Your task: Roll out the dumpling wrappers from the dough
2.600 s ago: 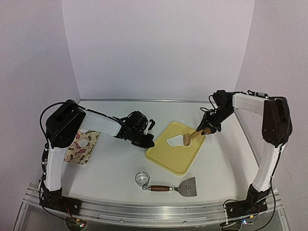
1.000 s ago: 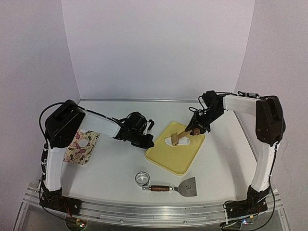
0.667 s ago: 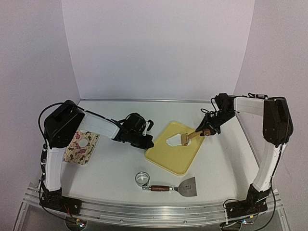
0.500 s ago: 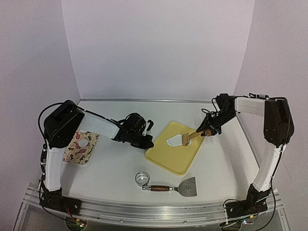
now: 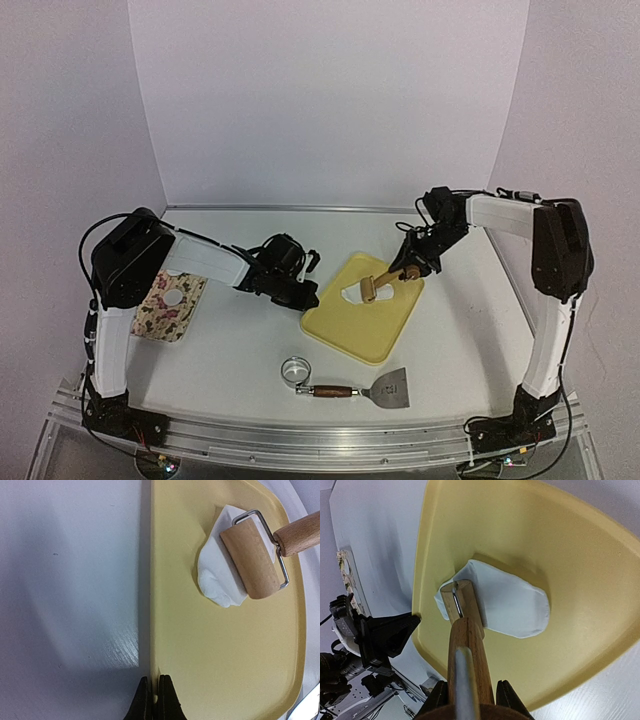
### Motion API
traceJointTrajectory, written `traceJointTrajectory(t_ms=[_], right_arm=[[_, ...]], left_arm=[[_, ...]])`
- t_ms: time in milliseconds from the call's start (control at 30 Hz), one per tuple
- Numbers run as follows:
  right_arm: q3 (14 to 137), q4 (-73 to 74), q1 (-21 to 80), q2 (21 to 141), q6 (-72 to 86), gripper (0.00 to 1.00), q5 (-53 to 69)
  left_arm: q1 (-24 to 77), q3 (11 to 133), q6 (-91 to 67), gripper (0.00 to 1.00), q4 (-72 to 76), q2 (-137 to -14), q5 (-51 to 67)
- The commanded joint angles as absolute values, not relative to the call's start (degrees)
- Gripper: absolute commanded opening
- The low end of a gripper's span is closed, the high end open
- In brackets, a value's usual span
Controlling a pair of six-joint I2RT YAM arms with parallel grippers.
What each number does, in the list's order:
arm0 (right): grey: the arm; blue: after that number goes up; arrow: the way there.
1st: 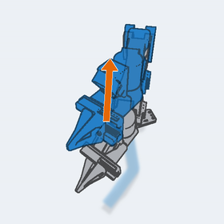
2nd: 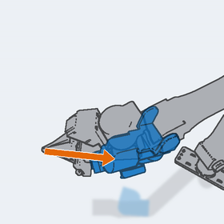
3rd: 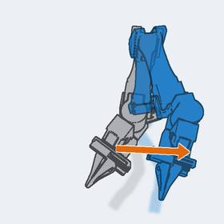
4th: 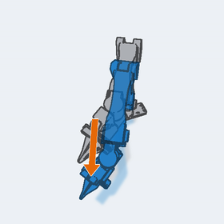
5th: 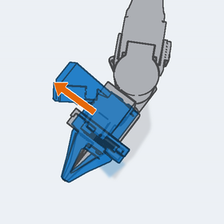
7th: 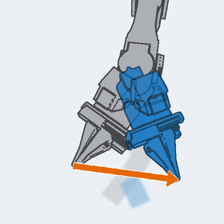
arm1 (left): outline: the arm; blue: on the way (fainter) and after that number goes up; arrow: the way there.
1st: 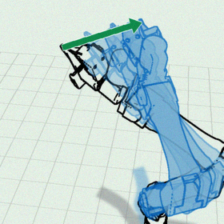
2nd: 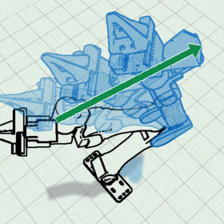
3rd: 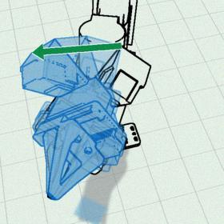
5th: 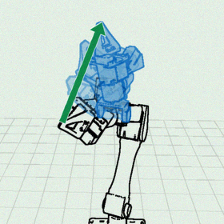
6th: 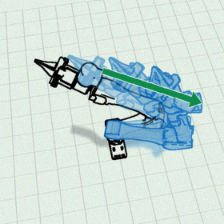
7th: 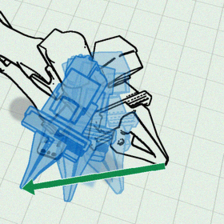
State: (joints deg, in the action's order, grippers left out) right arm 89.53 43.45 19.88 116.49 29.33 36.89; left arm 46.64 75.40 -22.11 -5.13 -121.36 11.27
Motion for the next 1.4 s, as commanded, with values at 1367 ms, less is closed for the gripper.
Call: traceJointTrajectory(t_ms=[1367], right_arm=[[86.2, 54.1, 22.2, 122.0, 30.0, 0.00, 13.2]], left_arm=[[45.7, 68.9, -22.0, 0.00, -18.5, -121.9, 9.1]])
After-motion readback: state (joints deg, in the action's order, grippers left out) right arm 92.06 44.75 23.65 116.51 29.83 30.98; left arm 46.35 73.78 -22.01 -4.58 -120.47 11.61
